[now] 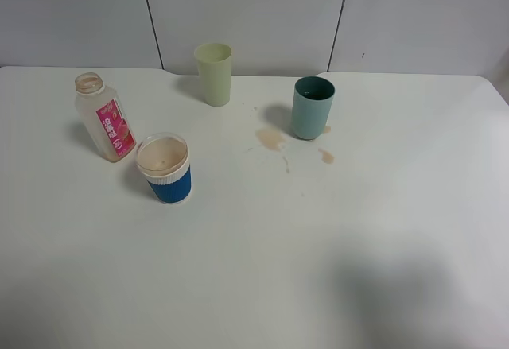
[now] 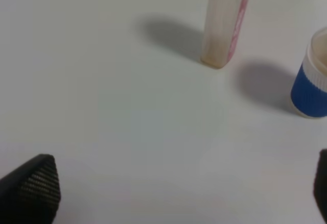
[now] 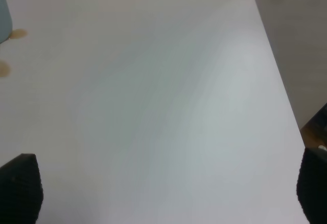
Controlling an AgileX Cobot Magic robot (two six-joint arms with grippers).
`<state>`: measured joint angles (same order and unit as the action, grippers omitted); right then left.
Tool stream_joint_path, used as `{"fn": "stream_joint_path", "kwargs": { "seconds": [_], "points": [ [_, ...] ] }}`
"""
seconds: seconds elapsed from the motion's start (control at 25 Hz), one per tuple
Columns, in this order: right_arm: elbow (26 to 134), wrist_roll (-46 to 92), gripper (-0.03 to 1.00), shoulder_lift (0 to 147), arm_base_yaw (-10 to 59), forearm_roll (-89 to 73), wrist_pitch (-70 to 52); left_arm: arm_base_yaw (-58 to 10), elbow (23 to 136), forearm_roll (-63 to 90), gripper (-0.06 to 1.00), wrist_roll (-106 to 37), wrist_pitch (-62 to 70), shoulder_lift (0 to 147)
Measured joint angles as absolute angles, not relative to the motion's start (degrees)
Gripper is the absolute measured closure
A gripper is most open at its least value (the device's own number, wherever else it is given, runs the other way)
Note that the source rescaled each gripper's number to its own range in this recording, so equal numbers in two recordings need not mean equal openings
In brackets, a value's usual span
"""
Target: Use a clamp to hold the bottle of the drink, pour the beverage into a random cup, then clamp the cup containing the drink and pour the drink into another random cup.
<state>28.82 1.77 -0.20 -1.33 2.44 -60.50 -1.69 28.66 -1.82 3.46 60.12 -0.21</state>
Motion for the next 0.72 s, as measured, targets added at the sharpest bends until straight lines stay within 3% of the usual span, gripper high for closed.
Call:
{"fn": "stream_joint_path", "kwargs": {
  "seconds": [0.72],
  "points": [
    [28.8,1.8,-0.03,-0.2,-1.3,2.5,-60.5,-1.7,28.7,-1.8,-0.06,3.5,60.1,-0.2]
  ]
}}
